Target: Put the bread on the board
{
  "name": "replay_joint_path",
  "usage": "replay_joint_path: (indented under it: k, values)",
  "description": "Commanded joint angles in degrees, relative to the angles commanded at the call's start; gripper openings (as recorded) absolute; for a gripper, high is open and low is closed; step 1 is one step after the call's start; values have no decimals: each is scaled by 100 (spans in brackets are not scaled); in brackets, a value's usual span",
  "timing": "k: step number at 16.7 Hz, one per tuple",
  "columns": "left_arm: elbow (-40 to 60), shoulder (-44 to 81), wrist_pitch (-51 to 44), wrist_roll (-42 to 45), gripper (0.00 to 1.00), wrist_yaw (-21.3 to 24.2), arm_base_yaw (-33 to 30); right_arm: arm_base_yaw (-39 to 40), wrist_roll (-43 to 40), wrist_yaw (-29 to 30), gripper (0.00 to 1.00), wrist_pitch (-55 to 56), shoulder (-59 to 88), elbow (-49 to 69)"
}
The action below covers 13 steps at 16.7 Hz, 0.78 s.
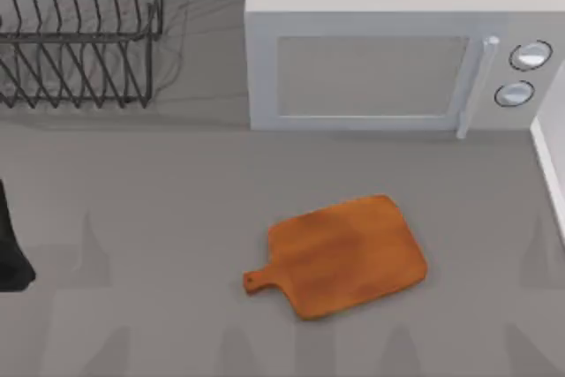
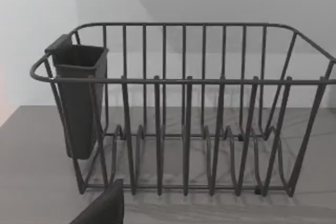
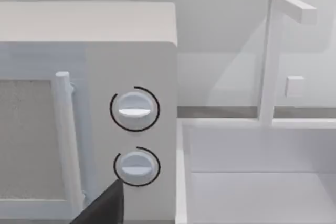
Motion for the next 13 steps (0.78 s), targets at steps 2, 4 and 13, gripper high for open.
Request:
replay_joint_path:
  k: [2, 4, 13]
  values:
    - [3, 3, -2, 2, 100, 0, 1, 0, 0, 0, 100, 0, 0, 0]
    - [171, 186, -133, 110, 100, -7, 52, 0, 0, 0, 100, 0, 0, 0]
    - [2639, 3911, -2262, 1790, 100, -10, 725, 0, 0, 0, 100, 0, 0, 0]
